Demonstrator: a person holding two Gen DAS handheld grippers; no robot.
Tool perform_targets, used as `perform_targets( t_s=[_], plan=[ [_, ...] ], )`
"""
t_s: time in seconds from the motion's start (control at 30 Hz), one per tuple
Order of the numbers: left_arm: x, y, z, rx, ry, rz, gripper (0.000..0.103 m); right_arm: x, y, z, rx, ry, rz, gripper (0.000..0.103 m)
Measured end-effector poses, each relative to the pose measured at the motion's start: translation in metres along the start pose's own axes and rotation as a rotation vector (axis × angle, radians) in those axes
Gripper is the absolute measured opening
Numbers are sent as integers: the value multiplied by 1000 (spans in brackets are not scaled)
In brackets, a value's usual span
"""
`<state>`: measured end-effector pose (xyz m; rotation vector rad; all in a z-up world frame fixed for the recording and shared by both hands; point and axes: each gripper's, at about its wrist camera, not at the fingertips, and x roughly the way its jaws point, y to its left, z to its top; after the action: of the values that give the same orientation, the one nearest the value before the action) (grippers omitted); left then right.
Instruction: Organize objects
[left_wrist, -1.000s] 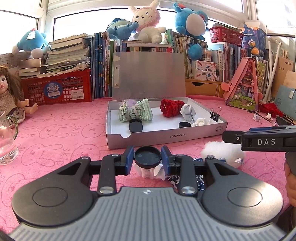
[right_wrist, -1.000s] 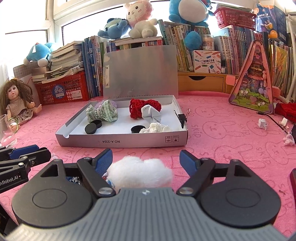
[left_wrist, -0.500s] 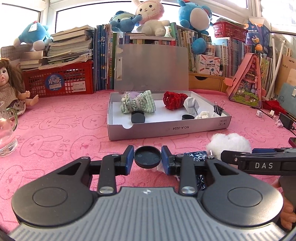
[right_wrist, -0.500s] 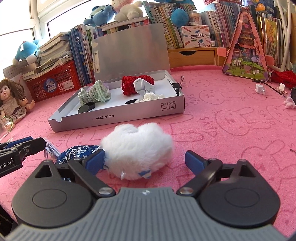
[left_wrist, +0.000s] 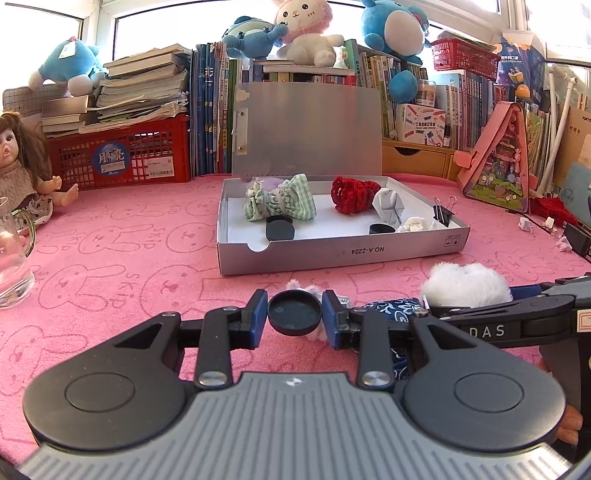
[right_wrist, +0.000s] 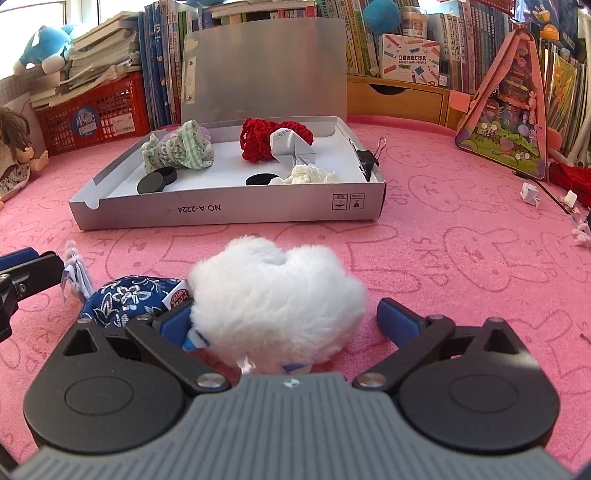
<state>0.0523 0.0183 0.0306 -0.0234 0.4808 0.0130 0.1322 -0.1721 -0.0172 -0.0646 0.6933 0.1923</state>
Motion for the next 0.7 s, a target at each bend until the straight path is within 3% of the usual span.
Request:
perform_targets(
  t_s=[0.7],
  plan=[
    [5,0,-6,-18,21,14,37,3,1,1,7,-1,-7,103]
  ],
)
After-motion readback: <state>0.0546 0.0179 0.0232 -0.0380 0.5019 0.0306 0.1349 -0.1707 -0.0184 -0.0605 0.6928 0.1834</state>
